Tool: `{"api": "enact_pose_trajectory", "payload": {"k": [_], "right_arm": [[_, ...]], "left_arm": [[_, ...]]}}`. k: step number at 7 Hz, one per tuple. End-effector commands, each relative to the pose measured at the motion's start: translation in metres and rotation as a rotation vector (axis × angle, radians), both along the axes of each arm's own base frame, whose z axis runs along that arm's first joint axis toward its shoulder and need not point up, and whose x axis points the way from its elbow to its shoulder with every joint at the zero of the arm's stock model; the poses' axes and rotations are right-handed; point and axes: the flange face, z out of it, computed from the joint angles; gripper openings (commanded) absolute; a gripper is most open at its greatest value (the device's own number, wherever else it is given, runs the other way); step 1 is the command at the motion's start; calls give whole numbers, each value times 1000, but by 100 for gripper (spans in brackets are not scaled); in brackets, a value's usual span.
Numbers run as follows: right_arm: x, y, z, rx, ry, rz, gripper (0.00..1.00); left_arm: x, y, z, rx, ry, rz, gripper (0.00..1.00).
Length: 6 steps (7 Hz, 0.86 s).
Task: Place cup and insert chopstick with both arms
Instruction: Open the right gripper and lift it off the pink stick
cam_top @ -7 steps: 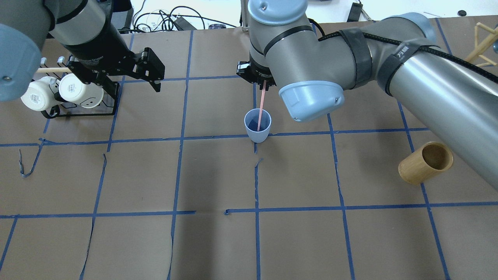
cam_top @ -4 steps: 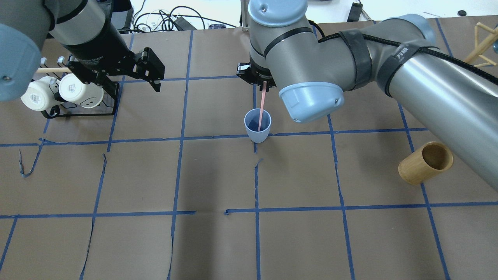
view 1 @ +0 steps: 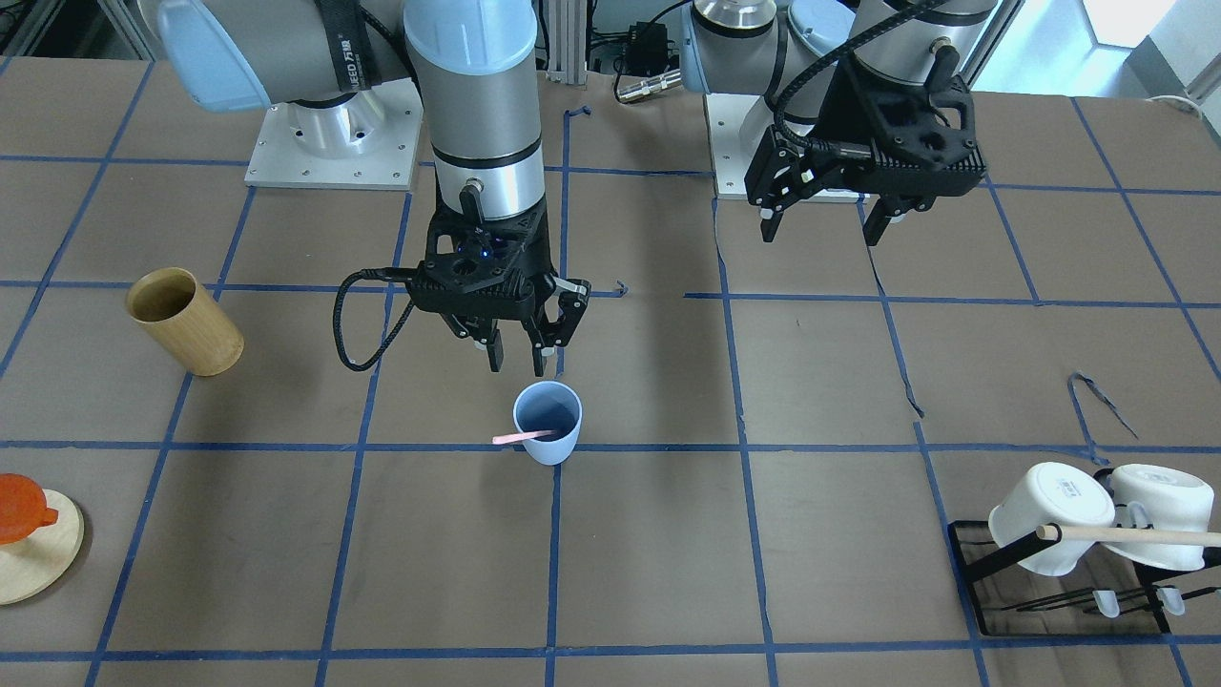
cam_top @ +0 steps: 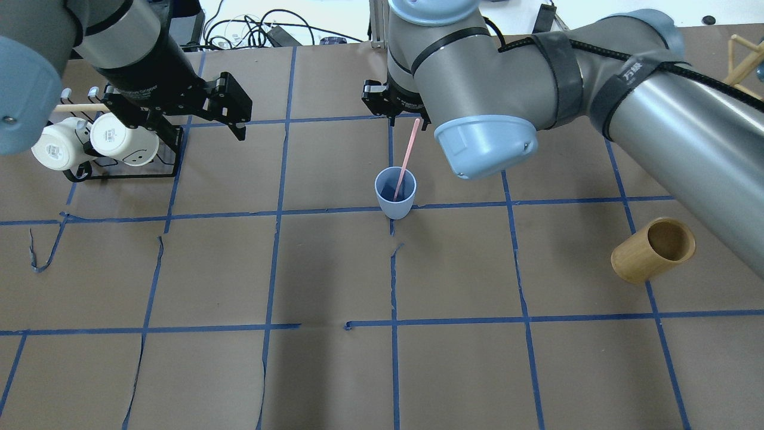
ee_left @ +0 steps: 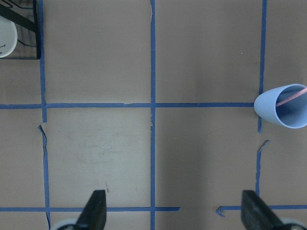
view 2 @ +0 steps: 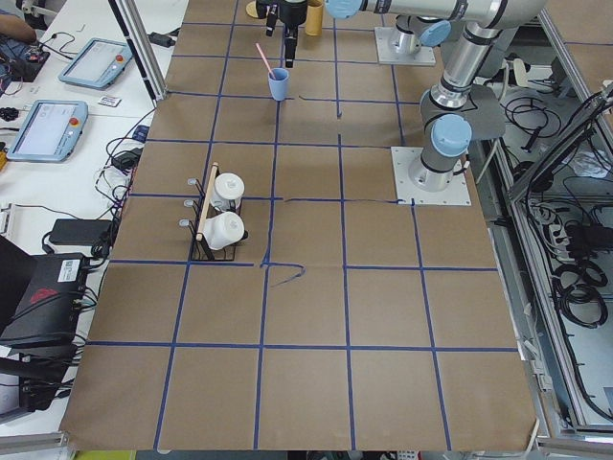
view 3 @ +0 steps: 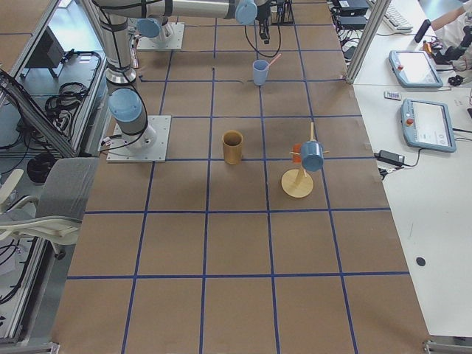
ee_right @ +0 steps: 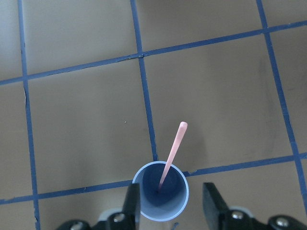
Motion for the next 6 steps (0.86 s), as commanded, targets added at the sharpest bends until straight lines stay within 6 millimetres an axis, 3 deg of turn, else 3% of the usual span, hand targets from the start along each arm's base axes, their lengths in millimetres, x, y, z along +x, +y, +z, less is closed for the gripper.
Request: {"api": "enact_pose_trajectory", "payload": {"k": [1,2,4,5,6], "right_arm": [[-6,-10,44,-19,11,-4,59],[-27,-14,49,62,70,63,58],[-100,-26,56,165,40,103,58],[-127,-23,61,205,46,167,58],[-136,-1,73,265,58,217,58]], "left_arm": [[0,0,0,1,2,1,100],[0,0,0,1,0,1,100],[0,0,0,-1,2,1,100],[0,0,0,-1,0,1,100],[0,0,0,1,0,1,100]]}}
